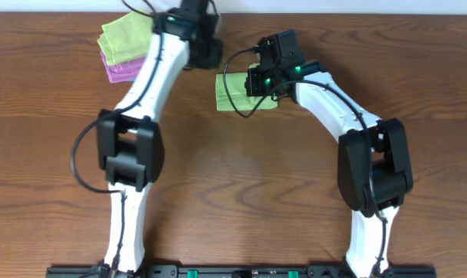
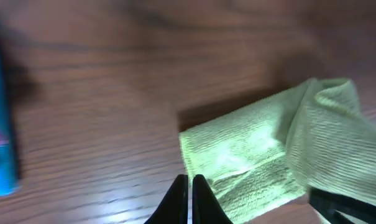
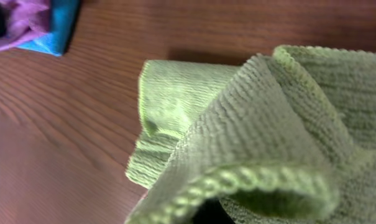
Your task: Fold the cloth
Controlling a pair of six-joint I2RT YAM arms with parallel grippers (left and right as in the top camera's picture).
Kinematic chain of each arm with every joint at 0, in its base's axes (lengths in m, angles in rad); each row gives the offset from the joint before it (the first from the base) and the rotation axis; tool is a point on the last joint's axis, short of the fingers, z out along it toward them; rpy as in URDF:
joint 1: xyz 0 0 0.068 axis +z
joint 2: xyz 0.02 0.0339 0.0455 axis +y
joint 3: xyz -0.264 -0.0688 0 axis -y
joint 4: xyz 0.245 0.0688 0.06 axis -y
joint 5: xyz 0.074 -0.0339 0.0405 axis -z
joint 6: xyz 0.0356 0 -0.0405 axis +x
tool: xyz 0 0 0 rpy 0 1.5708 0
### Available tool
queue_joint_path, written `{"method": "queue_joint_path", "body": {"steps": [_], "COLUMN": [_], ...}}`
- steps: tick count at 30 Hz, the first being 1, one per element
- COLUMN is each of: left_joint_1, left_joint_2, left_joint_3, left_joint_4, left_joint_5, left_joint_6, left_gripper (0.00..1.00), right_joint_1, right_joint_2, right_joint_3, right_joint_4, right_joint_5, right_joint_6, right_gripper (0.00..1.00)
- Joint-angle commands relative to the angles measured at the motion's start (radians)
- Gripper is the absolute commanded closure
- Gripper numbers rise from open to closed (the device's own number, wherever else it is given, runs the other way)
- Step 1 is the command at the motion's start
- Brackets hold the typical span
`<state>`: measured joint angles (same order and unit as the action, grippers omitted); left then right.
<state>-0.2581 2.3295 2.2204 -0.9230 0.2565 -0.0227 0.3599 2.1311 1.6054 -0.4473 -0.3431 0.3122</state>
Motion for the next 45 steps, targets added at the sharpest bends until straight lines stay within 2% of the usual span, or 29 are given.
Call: {"method": "queue_joint_path", "body": {"steps": [1, 12, 29, 30, 31, 32, 33, 35, 40, 45], "left_joint_1": [0.036, 0.093, 0.103, 0.103, 0.103, 0.103, 0.103, 0.103, 0.109, 0.139], "left_joint_2": [-0.057, -0.061, -0.061, -0.061, -0.061, -0.061, -0.061, -0.061, -0.061, -0.061], "left_joint_3": [0.023, 0.023, 0.023, 0.023, 0.023, 0.023, 0.023, 0.023, 0.023, 0.023], "left_joint_4": [-0.01, -0.019, -0.019, -0.019, -0.019, -0.019, -0.019, -0.019, -0.018, -0.024], "left_joint_5": [0.054, 0.09, 0.107, 0.107, 0.107, 0.107, 0.106, 0.106, 0.1, 0.108], "left_joint_6": [0.0, -0.001, 0.0, 0.0, 0.0, 0.0, 0.0, 0.0, 0.0, 0.001], "left_gripper": [0.94, 0.94, 0.94, 0.94, 0.94, 0.94, 0.94, 0.94, 0.94, 0.94], "right_joint_1": [0.027, 0.053, 0.053, 0.053, 0.053, 0.053, 0.053, 0.052, 0.05, 0.028], "right_joint_2": [0.006, 0.074, 0.08, 0.08, 0.08, 0.08, 0.08, 0.08, 0.079, 0.073], "right_joint_3": [0.019, 0.019, 0.019, 0.019, 0.019, 0.019, 0.019, 0.019, 0.022, 0.067], "right_joint_4": [0.018, 0.041, 0.122, 0.122, 0.123, 0.123, 0.124, 0.124, 0.132, 0.106], "right_joint_5": [-0.004, -0.005, 0.026, 0.026, 0.026, 0.026, 0.026, 0.025, 0.017, -0.084], "right_joint_6": [0.016, 0.032, 0.032, 0.035, 0.052, 0.058, 0.059, 0.062, 0.103, 0.103], "right_gripper": [0.99, 0.99, 0.99, 0.83, 0.46, 0.16, 0.06, 0.01, 0.01, 0.01]}}
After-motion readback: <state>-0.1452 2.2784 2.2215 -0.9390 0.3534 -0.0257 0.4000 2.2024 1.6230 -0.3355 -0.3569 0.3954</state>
